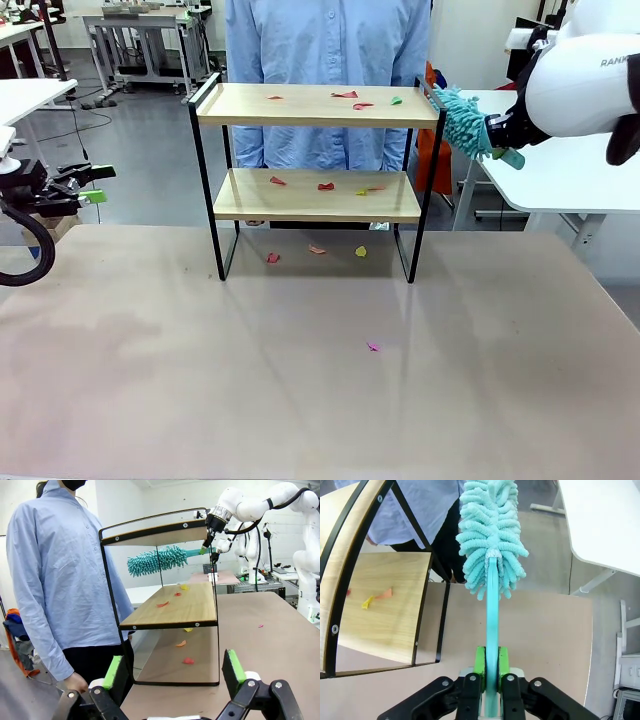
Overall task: Clean the shelf.
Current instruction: Clean the specific section of the Shelf indicated by the human with the Duster.
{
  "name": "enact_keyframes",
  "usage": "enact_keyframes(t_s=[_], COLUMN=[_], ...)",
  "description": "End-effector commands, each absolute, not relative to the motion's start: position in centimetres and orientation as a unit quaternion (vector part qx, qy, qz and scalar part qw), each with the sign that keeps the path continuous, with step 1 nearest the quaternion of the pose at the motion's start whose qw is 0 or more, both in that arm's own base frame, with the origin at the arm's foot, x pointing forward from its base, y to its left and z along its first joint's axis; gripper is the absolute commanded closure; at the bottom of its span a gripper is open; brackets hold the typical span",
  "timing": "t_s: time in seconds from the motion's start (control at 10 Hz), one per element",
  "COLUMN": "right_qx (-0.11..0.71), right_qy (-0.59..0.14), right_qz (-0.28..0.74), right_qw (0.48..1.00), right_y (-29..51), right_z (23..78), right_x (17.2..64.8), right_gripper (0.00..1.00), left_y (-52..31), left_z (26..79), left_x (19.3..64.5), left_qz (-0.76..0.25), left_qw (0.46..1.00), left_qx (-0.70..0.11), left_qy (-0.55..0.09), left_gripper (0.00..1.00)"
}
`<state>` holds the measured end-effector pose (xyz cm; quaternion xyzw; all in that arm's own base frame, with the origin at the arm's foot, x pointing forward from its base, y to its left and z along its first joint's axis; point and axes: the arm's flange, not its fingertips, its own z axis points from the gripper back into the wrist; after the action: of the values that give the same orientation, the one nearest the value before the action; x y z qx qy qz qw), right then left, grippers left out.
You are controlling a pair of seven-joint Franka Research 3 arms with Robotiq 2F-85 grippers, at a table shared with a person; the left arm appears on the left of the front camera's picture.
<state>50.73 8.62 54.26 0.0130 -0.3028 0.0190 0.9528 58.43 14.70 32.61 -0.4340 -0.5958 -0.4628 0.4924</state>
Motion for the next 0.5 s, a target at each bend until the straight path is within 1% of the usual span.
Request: enact_keyframes(t_s=[0.0, 0.2, 0.3, 0.4], right_qx=[0.009, 0.009, 0.013, 0.007], right_qy=[-0.307, -0.307, -0.303, -0.272], right_qz=[0.031, 0.031, 0.019, 0.053], right_qw=[0.951, 0.951, 0.953, 0.961], right_y=[8.5, 8.5, 8.6, 6.7], right_z=[54.5, 54.5, 54.3, 55.0], right_x=[50.7, 50.7, 50.7, 49.6], right_gripper=[0.92, 0.92, 0.87, 0.87], left_y=[14.7, 14.7, 14.7, 14.7], left_z=[32.8, 32.8, 32.8, 32.8], left_x=[58.4, 58.4, 58.4, 58.4], left_qz=[-0.47, -0.47, -0.47, -0.47], left_qw=[0.49, 0.49, 0.49, 0.49], left_qx=[-0.432, -0.432, -0.432, -0.432], left_qy=[-0.594, -0.594, -0.594, -0.594], left_gripper=[0.0, 0.0, 0.0, 0.0])
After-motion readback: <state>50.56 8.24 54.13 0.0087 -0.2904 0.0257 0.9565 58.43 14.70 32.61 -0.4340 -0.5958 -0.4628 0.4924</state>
